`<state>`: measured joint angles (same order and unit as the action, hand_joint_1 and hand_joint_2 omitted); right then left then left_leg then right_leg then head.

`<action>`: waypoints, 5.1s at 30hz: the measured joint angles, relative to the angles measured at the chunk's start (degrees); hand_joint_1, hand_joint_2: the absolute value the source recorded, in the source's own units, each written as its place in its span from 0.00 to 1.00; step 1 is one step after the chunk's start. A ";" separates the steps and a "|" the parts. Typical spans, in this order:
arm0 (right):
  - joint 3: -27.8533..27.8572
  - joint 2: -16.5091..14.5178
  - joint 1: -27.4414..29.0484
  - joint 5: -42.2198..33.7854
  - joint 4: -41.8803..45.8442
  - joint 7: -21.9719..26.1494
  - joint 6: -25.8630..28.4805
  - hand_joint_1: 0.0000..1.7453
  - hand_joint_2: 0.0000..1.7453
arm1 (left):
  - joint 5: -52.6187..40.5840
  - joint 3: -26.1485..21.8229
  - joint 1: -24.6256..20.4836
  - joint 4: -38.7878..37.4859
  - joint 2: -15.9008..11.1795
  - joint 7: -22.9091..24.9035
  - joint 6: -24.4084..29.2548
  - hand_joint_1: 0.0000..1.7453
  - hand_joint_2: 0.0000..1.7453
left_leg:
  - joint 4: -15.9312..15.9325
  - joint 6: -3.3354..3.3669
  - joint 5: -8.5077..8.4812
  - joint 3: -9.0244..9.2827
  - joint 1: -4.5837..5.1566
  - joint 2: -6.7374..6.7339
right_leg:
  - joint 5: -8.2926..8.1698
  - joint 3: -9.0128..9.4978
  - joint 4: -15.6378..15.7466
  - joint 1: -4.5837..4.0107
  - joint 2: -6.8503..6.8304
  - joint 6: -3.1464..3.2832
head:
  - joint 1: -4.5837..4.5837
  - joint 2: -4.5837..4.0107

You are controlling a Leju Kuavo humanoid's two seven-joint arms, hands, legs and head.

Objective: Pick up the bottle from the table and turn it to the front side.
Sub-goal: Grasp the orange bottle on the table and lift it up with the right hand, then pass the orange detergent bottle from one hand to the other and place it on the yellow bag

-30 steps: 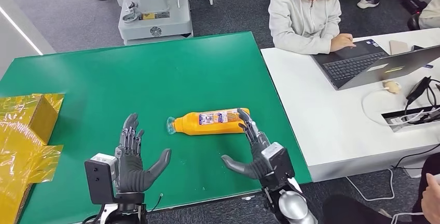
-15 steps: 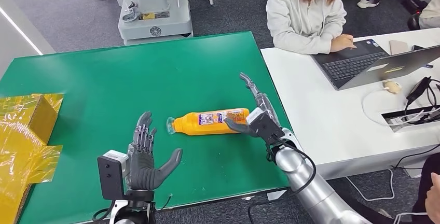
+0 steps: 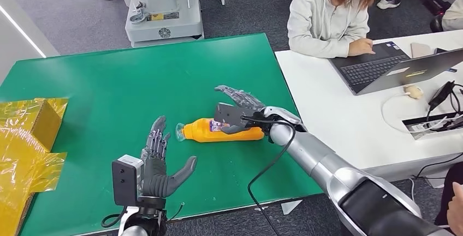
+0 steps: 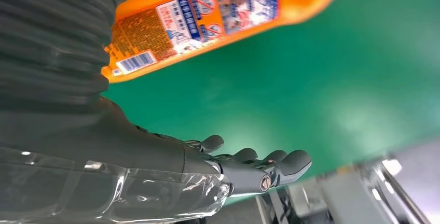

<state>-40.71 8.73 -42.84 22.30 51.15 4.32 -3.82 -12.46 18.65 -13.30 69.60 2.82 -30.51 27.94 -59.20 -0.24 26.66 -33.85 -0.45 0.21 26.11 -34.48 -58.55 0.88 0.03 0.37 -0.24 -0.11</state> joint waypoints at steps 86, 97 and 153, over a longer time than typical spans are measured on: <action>-34.10 -5.41 -14.85 16.09 -19.58 -12.36 -12.95 0.00 1.00 | -2.18 -1.95 0.24 -3.01 -0.08 1.67 -3.20 0.00 1.00 | -0.01 -0.01 0.00 0.00 0.01 0.00 | 0.00 -0.02 0.01 0.00 0.02 0.00 | 0.00 0.00; -33.95 -4.40 -14.76 15.36 -19.60 -12.21 -15.19 0.82 1.00 | -2.75 -1.95 0.24 -3.04 0.29 2.42 -3.75 0.00 1.00 | -0.01 -0.01 0.00 0.02 0.00 0.00 | 0.00 -0.02 0.01 0.00 0.02 0.00 | -0.01 0.00; 9.55 2.50 32.97 -34.23 15.65 5.26 -5.44 1.00 1.00 | -5.70 -1.93 7.88 -0.34 0.04 0.98 -0.16 0.00 1.00 | 0.03 0.00 0.18 0.24 -0.09 0.02 | 0.12 0.30 0.14 -0.10 -0.04 -0.03 | 0.00 0.00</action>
<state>-31.17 11.23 -9.87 -11.93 66.79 9.57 -9.27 -18.16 16.72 -5.43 69.25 2.86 -29.53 27.78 -59.18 -0.24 26.84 -33.61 -0.54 0.23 26.23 -34.18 -58.42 0.77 -0.01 0.34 -0.24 -0.11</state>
